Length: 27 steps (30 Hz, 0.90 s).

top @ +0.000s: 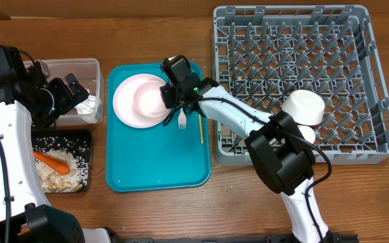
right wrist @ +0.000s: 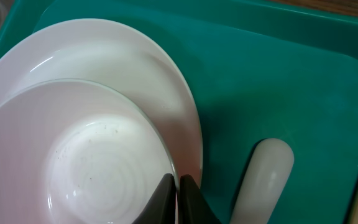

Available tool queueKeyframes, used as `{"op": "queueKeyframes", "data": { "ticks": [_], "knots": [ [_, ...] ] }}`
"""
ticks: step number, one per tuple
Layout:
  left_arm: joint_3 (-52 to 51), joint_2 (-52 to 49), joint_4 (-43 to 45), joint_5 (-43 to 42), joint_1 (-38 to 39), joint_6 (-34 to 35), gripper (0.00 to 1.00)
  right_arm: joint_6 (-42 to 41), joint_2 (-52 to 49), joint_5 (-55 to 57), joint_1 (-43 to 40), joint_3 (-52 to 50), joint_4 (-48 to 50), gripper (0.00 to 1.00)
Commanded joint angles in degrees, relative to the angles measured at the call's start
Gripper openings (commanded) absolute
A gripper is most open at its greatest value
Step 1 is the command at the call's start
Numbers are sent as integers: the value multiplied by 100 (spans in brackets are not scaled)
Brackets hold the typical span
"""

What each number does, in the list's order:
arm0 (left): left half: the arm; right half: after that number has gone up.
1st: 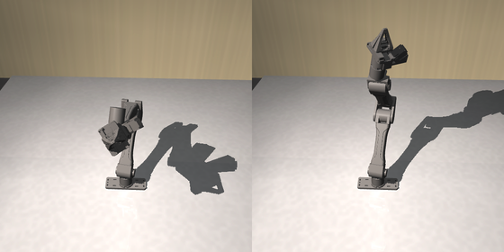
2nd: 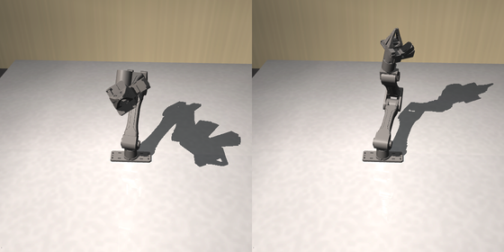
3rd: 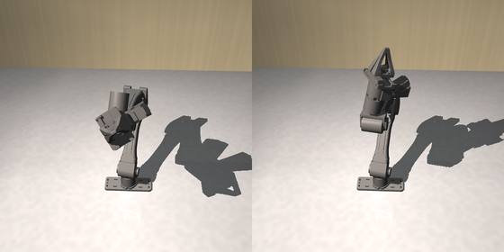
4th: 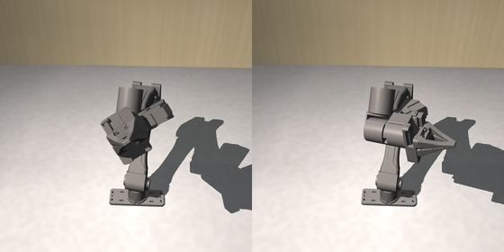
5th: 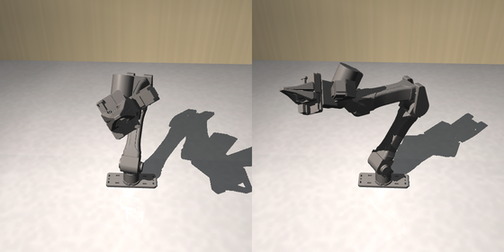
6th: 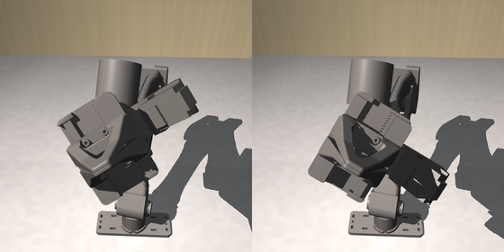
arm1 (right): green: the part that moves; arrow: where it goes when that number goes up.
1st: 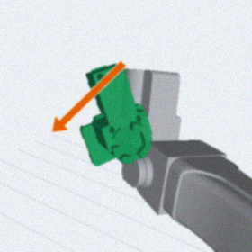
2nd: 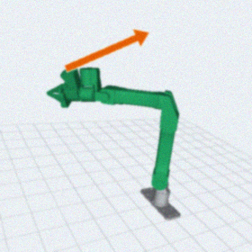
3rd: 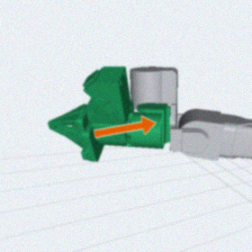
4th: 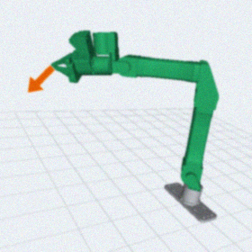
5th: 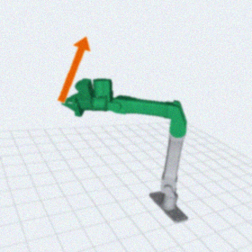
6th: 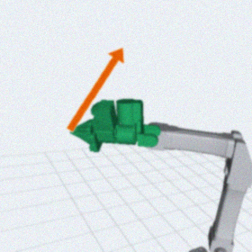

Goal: Sort waste into correct bins and load items into the dishwasher rack
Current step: 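Grasp the rim of the small pink bowl-plate with the right gripper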

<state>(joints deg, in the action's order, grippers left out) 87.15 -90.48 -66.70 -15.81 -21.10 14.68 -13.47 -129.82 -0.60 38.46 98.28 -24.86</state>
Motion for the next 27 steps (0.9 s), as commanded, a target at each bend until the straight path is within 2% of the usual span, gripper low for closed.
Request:
{"op": "queueKeyframes", "data": {
  "ticks": [1, 5, 7, 10, 27],
  "knots": [
    [98, 125, -13, -26, -15, 35, 100, 2, -87, 50, 4, 20, 39, 4],
    [98, 125, -13, -26, -15, 35, 100, 4, -87, 50, 4, 20, 57, 4],
    [98, 125, -13, -26, -15, 35, 100, 4, -83, 50, 4, 22, 72, 8],
    [98, 125, -13, -26, -15, 35, 100, 2, -81, 50, 4, 72, 103, 4],
    [98, 125, -13, -26, -15, 35, 100, 83, 378, 55, 4, 310, 72, 4]
  ]
}}
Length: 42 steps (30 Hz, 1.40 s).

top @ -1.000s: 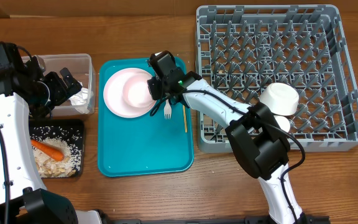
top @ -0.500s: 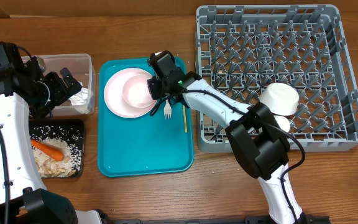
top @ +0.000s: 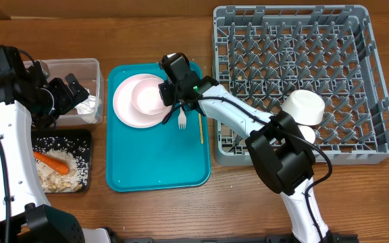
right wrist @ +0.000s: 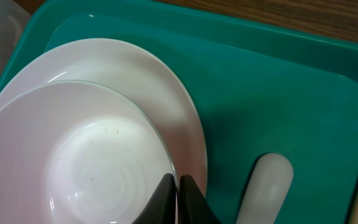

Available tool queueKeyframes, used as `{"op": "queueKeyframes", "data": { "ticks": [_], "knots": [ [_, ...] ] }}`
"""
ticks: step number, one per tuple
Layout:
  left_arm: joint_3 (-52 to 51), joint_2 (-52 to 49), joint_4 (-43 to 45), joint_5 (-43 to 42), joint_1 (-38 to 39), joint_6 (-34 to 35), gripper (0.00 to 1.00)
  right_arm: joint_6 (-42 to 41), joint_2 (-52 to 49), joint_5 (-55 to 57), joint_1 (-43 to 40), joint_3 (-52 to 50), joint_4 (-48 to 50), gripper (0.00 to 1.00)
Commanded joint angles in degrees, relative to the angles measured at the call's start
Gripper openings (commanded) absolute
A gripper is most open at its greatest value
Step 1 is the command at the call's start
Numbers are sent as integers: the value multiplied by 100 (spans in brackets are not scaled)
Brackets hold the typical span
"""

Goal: Sort waste into correct bins and load items into the dishwasher rack
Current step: 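Grasp the rim of the small pink bowl-plate with the right gripper, then lift the small pink plate and carry it right over the dish rack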

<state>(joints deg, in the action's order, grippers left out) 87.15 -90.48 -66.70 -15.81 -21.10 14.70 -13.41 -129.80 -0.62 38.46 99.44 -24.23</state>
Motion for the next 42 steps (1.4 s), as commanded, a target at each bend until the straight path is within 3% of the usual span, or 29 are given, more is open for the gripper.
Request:
{"op": "queueKeyframes", "data": {
  "ticks": [1, 7, 15, 20, 28, 36, 42],
  "knots": [
    [98, 125, -13, -26, -15, 33, 100, 249, 452, 61, 4, 195, -11, 4],
    [98, 125, -13, -26, -15, 33, 100, 654, 1078, 745, -129, 195, -190, 4],
    [98, 125, -13, -26, -15, 33, 100, 833, 2291, 756, -807, 195, -529, 4],
    [98, 125, -13, -26, -15, 33, 100, 1668, 2721, 1023, -1554, 195, -555, 4],
    [98, 125, -13, -26, -15, 33, 100, 4065, 2686, 2579, -2726, 188, -190, 4],
    [98, 125, -13, -26, -15, 33, 100, 4225, 2468, 3049, -3742, 184, 658, 4],
    [98, 125, -13, -26, -15, 33, 100, 4426, 1794, 4148, -4046, 184, 1718, 4]
  ]
}}
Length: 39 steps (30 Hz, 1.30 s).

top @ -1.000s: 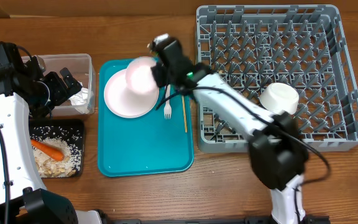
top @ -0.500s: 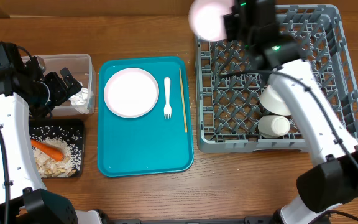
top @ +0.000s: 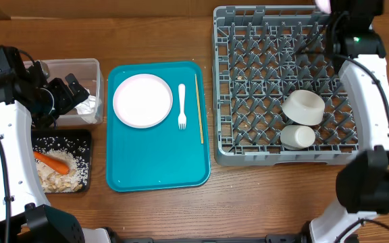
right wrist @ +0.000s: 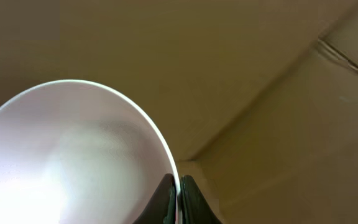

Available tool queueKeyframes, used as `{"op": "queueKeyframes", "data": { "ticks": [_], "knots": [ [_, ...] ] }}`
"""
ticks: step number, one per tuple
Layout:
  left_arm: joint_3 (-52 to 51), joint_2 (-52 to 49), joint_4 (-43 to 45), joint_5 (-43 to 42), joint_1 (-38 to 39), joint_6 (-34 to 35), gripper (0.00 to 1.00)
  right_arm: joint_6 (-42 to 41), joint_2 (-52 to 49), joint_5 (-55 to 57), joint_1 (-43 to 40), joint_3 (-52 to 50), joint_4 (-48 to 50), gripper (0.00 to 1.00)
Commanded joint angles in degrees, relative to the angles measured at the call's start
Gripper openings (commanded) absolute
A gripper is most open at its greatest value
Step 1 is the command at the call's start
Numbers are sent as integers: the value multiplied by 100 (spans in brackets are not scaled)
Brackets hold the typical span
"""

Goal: Sort waste into correct bins and load items into the dishwasher rack
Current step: 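Lift the small pink plate and carry it right over the dish rack, then lower the pink plate into the rack's back row with the right gripper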

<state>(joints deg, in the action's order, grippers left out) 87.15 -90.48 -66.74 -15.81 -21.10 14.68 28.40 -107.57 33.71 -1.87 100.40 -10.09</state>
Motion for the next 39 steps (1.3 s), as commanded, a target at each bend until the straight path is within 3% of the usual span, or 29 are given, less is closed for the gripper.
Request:
{"op": "queueKeyframes", "data": {
  "ticks": [1, 8, 15, 30, 39],
  "knots": [
    [98, 125, -9, -26, -15, 35, 100, 348, -546, 815, -13, 87, 461, 4],
    [98, 125, -9, -26, -15, 35, 100, 1370, -1480, 1672, 184, 85, 1397, 4],
    [98, 125, -9, -26, -15, 35, 100, 1843, -1982, 1797, 343, 83, 1429, 4],
    [98, 125, -9, -26, -15, 35, 100, 1812, -2050, 1987, 763, 81, 962, 4],
    [98, 125, -9, -26, -15, 35, 100, 1460, -2050, 1993, 826, 81, 140, 4]
  ]
}}
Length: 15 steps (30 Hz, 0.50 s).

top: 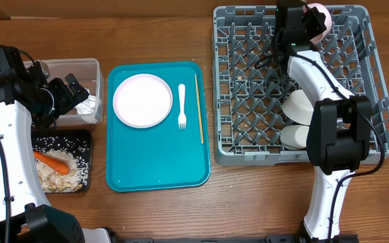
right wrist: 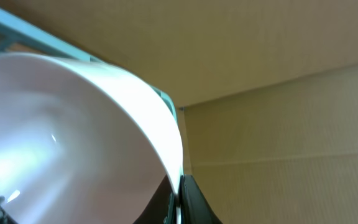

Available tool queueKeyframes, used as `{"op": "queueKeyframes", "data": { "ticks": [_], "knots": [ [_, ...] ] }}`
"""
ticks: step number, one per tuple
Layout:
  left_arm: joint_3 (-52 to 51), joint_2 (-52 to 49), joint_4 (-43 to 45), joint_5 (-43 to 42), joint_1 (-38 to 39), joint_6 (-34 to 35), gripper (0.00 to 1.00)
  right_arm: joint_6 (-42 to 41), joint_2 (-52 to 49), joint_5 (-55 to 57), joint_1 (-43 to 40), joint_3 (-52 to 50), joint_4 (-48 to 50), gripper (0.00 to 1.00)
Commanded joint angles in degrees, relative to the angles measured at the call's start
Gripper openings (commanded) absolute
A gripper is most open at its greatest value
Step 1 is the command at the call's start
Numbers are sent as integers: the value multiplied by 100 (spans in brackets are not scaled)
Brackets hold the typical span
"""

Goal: Sort waste into correct bins and load items into the dishwasher rack
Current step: 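Lower the pink plate into the rack's back row with the right gripper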

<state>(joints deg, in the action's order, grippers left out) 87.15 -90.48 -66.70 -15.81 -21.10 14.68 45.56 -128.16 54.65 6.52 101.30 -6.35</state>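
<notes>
My right gripper (top: 308, 21) is shut on the rim of a pale pink bowl (top: 319, 16), held tilted on edge over the far side of the grey dishwasher rack (top: 377, 81). The right wrist view shows the bowl (right wrist: 73, 124) filling the left side, its rim pinched between the gripper (right wrist: 179, 190), with a rack edge behind it. A pink plate (top: 142, 100), a white fork (top: 182, 106) and a thin chopstick (top: 198, 108) lie on the teal tray (top: 157, 158). At the far left, my left gripper (top: 73, 93) hovers open at the clear bin (top: 73, 67).
Two white cups (top: 302, 106) (top: 297, 137) sit in the rack's near right part. White crumpled paper (top: 90, 104) lies in the clear bin. A black food container (top: 80, 138) with rice and a carrot piece sits below it. Cardboard stands behind the rack.
My right gripper moved with the bowl from the rack's far right corner leftward to the middle of the far edge. The bowl now sits lower against the rack. The left arm is unchanged.
My right gripper was first shut on the bowl's rim while the bowl sat on the plate in the tray. It then held the bowl slightly raised there. Later the bowl was above the rack's far right corner, and now it is at the far edge.
</notes>
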Motion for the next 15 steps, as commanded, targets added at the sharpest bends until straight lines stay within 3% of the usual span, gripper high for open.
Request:
{"op": "queueKeyframes", "data": {
  "ticks": [1, 15],
  "knots": [
    [98, 125, -13, -26, -15, 35, 100, -254, 9, -44, -7, -9, -262, 4],
    [98, 125, -13, -26, -15, 35, 100, -275, 11, 922, 400, -9, -260, 4]
  ]
}}
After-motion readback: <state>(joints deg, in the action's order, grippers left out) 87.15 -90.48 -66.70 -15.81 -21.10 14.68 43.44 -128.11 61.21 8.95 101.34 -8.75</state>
